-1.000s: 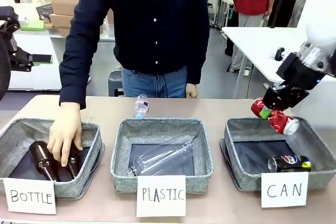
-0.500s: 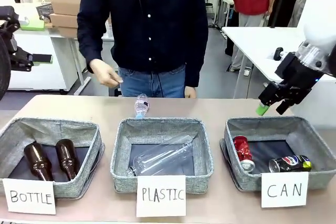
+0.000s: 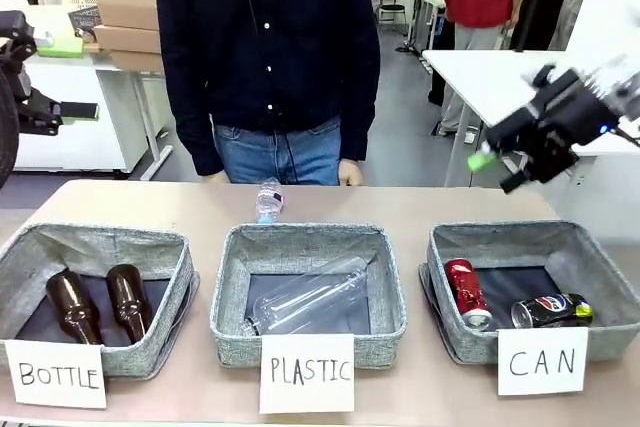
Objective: Sort the can waste into the basket.
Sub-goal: Pick up the can waste from the table and place it in the right Fabric basket.
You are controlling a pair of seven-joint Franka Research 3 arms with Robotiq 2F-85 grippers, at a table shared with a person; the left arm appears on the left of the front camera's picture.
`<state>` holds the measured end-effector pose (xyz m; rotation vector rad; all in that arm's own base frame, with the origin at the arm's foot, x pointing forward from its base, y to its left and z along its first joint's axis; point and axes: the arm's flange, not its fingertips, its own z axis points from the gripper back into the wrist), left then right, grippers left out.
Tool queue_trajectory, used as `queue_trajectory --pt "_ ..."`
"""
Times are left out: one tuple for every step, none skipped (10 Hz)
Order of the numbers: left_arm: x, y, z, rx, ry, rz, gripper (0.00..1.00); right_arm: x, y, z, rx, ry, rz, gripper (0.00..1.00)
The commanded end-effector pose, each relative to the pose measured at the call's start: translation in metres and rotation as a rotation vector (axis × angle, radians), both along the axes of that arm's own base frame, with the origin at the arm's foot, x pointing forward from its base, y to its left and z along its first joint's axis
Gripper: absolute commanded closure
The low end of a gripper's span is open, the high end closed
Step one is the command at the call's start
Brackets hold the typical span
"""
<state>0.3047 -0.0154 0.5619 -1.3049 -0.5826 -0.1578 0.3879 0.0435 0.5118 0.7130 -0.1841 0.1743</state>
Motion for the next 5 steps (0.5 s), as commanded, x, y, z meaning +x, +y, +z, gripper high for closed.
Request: queue_trajectory --pt "0.000 -0.001 0.000 -0.023 -0.018 -0.006 0.00 0.002 -0.001 0.026 0.854 0.006 -0.060 0.00" --pt "0.000 -0.001 0.000 -0.023 -0.018 -0.006 0.00 0.006 -0.002 0.031 1.023 0.043 -0.094 0.00" --pt "0.000 -0.001 0.000 -0.023 -0.018 -0.006 0.00 0.013 -0.001 0.030 1.133 0.036 -0.109 0.00" --pt "0.000 -0.001 0.000 -0.023 -0.018 -0.006 0.00 -0.001 -0.001 0.040 0.340 0.019 -0.026 0.00" --pt "0.000 -0.001 0.000 -0.023 -0.018 -0.006 0.00 -0.001 -0.001 0.040 0.340 0.019 -0.026 0.00"
